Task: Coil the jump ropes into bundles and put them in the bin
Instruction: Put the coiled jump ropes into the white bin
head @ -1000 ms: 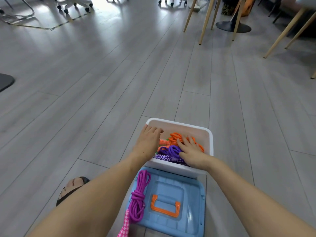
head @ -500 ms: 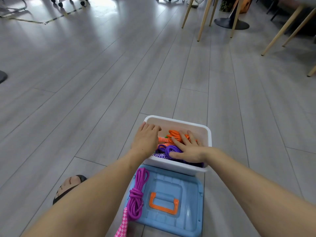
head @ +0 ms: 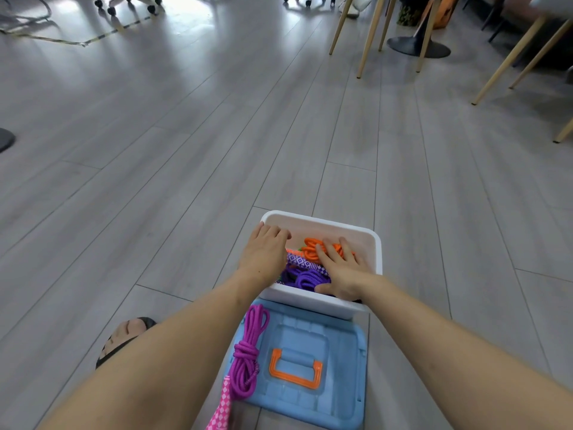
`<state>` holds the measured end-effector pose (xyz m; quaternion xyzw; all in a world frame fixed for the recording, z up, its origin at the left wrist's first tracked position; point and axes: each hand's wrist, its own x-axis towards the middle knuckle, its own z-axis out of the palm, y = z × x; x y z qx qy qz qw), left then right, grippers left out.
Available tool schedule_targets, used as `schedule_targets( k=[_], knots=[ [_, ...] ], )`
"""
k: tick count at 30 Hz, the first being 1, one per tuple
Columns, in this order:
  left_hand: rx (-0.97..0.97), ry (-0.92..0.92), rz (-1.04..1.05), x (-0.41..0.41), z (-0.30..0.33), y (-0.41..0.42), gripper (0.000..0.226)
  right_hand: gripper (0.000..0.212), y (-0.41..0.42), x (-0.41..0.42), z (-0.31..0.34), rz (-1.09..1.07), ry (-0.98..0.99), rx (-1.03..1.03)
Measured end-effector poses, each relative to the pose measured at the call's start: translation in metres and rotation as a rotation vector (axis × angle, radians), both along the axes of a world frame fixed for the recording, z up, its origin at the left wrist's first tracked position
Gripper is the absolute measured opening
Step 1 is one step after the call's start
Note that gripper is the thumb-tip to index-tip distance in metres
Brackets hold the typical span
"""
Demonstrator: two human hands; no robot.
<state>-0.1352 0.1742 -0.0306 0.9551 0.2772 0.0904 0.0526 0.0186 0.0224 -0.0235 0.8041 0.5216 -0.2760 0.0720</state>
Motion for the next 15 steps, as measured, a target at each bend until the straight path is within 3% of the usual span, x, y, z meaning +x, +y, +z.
schedule_targets(
  k=[5,10,15],
  knots=[
    [-0.031,0.006,-0.027,-0.003,0.005,0.001,0.04,0.099,-0.008,0.0,0.007,-0.038,0.036,0.139],
    [-0.041,0.02,-0.018,-0.027,0.024,0.0,0.041,0.052,-0.031,-0.015,0.019,-0.055,0.012,0.521],
    [-0.02,-0.011,-0.014,-0.076,0.033,-0.016,0.036,0.024,-0.049,-0.062,0.018,-0.134,-0.048,0.85]
  ],
)
